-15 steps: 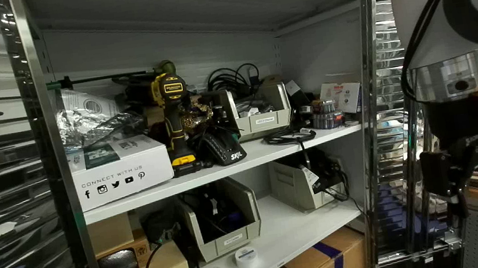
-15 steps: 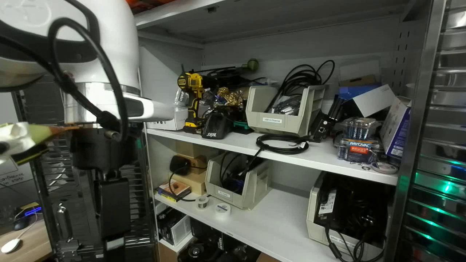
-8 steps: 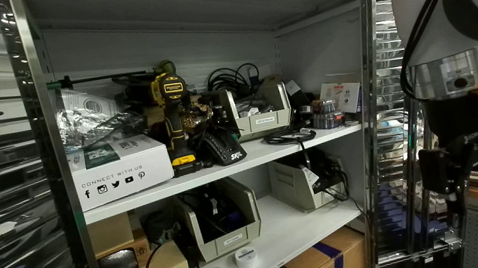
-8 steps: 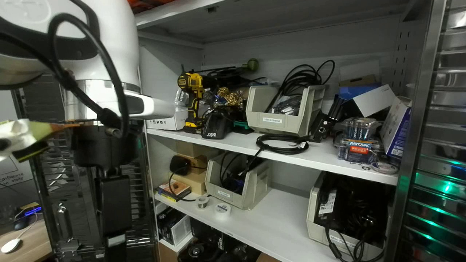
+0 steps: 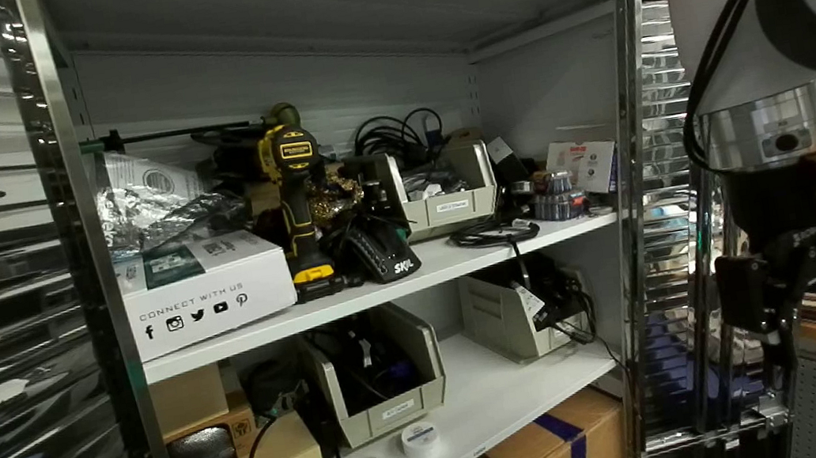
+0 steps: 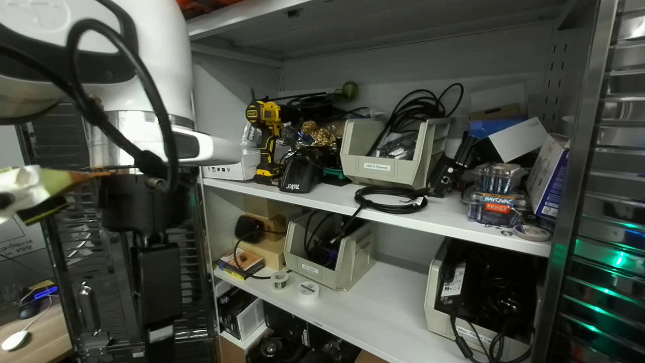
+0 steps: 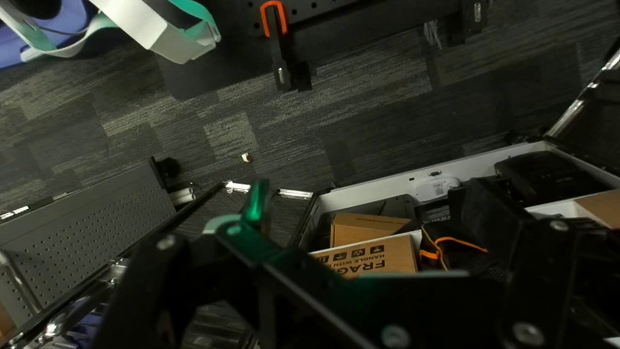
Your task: Put the black cable in the gray box
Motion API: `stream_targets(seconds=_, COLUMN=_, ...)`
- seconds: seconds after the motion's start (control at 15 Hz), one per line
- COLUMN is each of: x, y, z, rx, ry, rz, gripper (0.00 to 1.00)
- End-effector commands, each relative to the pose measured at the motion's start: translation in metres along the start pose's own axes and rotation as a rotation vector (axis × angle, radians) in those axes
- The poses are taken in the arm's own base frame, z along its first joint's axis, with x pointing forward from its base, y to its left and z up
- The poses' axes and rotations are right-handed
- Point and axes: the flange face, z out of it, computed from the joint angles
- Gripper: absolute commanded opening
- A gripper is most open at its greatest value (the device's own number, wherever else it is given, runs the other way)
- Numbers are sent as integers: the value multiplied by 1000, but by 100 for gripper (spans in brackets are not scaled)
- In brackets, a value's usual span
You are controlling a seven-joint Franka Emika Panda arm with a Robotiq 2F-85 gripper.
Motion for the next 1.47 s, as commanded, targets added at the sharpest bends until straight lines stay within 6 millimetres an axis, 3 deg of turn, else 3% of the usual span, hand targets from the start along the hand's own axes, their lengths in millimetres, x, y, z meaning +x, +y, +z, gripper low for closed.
stream_targets(seconds=0.0, x=4, y=2, z=2, rx=7, ry=-4, rz=20, gripper=100)
stream_targets(seconds=0.27, x=23, y=7, z=8, rx=33, ry=19, rz=102, gripper=100)
stream_targets(seconds=0.8, x=116, y=28, z=10, rx=108, ry=199, rz=406, gripper=100)
stream_targets(seconds=1.13, x=178, y=44, z=-9, rx=141, ry=228, rz=568, gripper=100)
stream_targets(seconds=1.4, x=224, y=39, z=-32, rx=175, ry=243, rz=641, gripper=100)
